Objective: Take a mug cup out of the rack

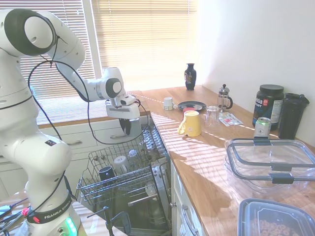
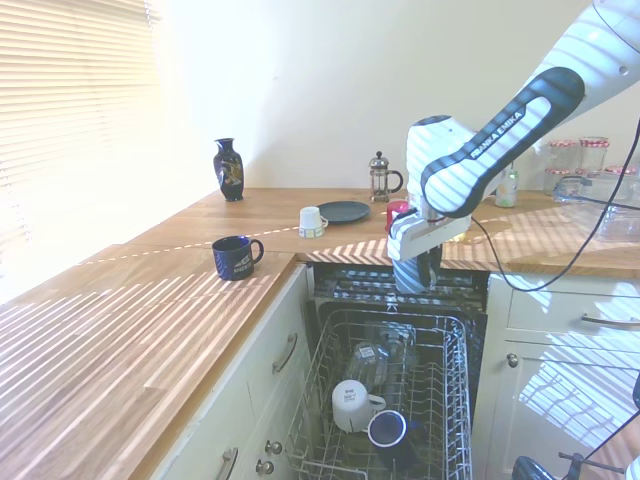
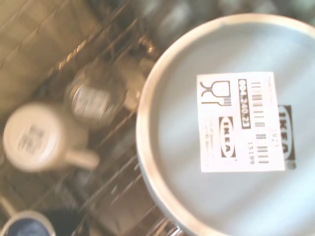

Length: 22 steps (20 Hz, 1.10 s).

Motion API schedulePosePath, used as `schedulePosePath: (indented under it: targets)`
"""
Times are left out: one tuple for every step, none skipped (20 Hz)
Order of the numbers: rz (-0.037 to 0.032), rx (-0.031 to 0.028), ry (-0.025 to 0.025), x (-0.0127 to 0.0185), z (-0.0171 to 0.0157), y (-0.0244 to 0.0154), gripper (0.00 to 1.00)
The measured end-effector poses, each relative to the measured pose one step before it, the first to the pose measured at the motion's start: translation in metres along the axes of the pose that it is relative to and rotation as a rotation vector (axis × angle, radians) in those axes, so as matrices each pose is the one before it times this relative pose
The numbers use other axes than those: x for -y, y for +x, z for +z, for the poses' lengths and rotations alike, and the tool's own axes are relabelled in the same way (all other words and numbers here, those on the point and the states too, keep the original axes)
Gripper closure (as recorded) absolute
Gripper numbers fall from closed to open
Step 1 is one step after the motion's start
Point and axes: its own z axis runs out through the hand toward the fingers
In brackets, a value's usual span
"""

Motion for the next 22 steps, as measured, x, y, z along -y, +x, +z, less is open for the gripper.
schedulePosePath:
  targets:
    - [0.00382, 0.00154, 0.00701, 0.00024, -0.00843, 0.01089, 1.0]
    - [0.00609, -0.00044, 0.00505, 0.00184, -0.0091, 0.00951, 1.0]
    - [0.00412, 0.0, 0.00077, 0.00256, -0.00888, 0.0085, 1.0]
    - [0.00013, 0.00178, 0.00053, 0.00329, -0.00788, 0.00869, 1.0]
    - [-0.00143, 0.0067, -0.00121, 0.00378, -0.00527, 0.00873, 1.0]
    - [-0.00143, 0.01036, -0.00244, 0.00466, -0.0032, 0.01057, 1.0]
    - [0.00138, 0.01425, -0.00657, 0.00456, 0.0, 0.01125, 1.0]
    - [0.00194, 0.01386, -0.00738, 0.00557, 0.00275, 0.01134, 1.0]
    - [-0.00026, 0.01411, -0.00652, 0.00601, 0.00569, 0.0108, 1.0]
    - [0.00274, 0.01216, -0.00608, 0.00655, 0.00849, 0.00938, 1.0]
    - [0.00176, 0.01057, -0.00465, 0.00643, 0.00905, 0.00743, 1.0]
    - [0.00233, 0.01061, -0.00382, 0.00632, 0.00908, 0.00654, 1.0]
    - [0.00383, 0.00919, -0.00205, 0.0059, 0.00786, 0.00547, 1.0]
    - [0.00231, 0.00649, -0.00178, 0.00439, 0.00578, 0.00475, 1.0]
    - [0.00175, 0.00061, 0.00144, 0.00314, 0.00235, 0.00515, 1.0]
    - [-0.00068, -0.00137, 0.00356, 0.00202, -0.00043, 0.00515, 1.0]
    - [0.00084, 0.00042, -0.0003, 0.00062, -0.00133, 0.00421, 1.0]
    - [0.00236, 0.00042, -0.00092, 0.00044, -0.00128, 0.00409, 1.0]
    - [0.0013, 0.0021, -0.00308, 0.00023, 0.00007, 0.00368, 1.0]
    - [0.00112, 0.00392, -0.00529, 0.00102, 0.00076, 0.00314, 1.0]
    - [0.00089, 0.00127, -0.00169, 0.00247, 0.00021, 0.00334, 1.0]
    - [0.0002, 0.00208, -0.003, 0.00301, 0.00137, 0.00281, 1.0]
